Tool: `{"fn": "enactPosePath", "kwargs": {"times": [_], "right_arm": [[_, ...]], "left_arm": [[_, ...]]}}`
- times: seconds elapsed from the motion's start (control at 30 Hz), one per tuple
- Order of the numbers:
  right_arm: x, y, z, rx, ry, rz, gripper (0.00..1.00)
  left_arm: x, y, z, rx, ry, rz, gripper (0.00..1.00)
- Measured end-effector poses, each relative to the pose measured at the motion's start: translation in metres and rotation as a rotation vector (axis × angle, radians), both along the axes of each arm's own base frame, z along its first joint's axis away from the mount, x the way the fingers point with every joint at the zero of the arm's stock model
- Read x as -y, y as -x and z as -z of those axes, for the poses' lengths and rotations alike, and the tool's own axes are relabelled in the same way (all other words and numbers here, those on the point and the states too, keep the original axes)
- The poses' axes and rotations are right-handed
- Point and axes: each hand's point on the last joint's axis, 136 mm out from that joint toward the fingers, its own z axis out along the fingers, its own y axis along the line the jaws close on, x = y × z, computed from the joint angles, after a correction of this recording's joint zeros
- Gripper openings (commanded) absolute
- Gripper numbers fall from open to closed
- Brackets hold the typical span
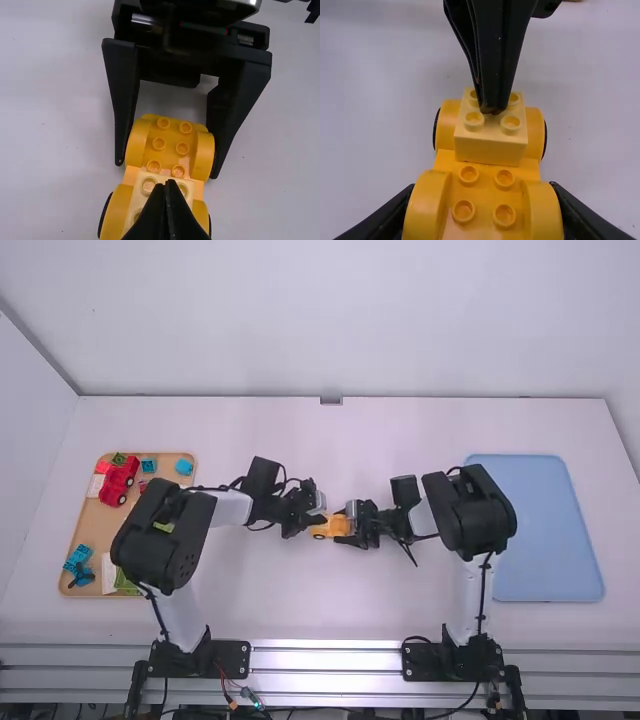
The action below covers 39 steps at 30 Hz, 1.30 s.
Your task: Assemble lego blocks to make yellow taxi
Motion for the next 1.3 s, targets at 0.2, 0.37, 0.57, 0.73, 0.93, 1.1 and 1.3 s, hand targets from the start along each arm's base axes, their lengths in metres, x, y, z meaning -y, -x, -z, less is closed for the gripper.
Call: {"fn": "enactPosePath", "kwargs": {"times": [0.2,0.37,0.57,0.73,0.93,1.1,1.3], "right_arm": [[0.0,0.0,0.0,0.002,0.001,0.001,0.61],[0.0,0.0,0.0,0.003,0.002,0.001,0.61],[0.0,0.0,0.0,0.004,-0.001,-0.003,0.73],[0.0,0.001,0.0,0.004,-0.002,-0.005,0.81],[0.0,0.0,0.001,-0.024,0.007,0.013,0.96],[0.009,-0.005,0.002,-0.088,0.121,0.092,0.99],[0.034,-0.005,-0.009,-0.113,0.328,0.192,0.99]], "left_arm": [[0.0,-0.001,-0.001,-0.028,-0.019,-0.004,0.02],[-0.006,-0.002,-0.007,-0.066,-0.081,-0.022,0.02],[-0.014,-0.025,-0.065,0.085,-0.076,-0.07,0.18],[-0.029,-0.041,-0.12,0.176,-0.042,-0.184,0.99],[-0.052,-0.045,-0.122,0.085,-0.052,-0.306,0.99],[-0.081,-0.054,-0.12,-0.027,-0.034,-0.464,0.99],[-0.134,-0.069,-0.121,-0.16,0.022,-0.71,0.99]]}}
